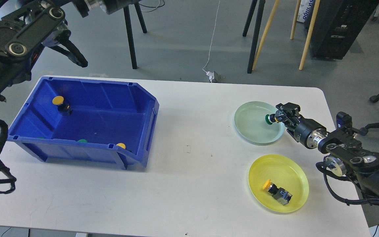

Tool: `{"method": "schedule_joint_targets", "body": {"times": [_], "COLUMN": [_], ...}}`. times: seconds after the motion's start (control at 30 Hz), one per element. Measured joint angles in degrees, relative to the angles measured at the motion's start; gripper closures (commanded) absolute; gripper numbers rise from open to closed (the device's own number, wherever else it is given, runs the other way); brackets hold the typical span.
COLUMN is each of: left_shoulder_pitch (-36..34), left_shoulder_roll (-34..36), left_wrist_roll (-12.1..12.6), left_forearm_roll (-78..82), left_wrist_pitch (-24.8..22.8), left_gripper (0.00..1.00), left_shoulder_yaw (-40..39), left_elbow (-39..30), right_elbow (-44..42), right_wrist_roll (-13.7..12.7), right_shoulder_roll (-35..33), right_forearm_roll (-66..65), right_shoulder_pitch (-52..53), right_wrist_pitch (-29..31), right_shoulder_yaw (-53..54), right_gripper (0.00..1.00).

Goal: Pass button and place on color plate

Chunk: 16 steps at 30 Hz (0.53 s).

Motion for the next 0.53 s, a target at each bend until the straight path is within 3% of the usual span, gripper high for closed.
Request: {"method": "schedule_joint_targets", "body": {"times": [0.23,0.53], "left_shoulder_pitch": [0.01,0.07], "left_shoulder_roll": [0.83,0.83], "left_wrist_roll": [-0.03,0.66], "left_forearm_roll": [0.01,0.02], "left_wrist_pitch": [0.0,0.0], "left_gripper": [0.01,0.01], "left_shoulder_yaw": [0.0,-0.03], "left_elbow": [0.0,0.37], "right_elbow": [-0.56,-0.17], "right_wrist_roll": [-0.04,-0.42], "right_shoulder_roll": [1.52,0.06], "right_forearm_roll": [0.34,0.78], "right_shoulder_pitch": [0.57,1.73], "right_wrist_pitch": [-0.37,-0.63], "right_shoulder_yaw": [0.54,10.27], "right_gripper": [0.04,0.02]}}
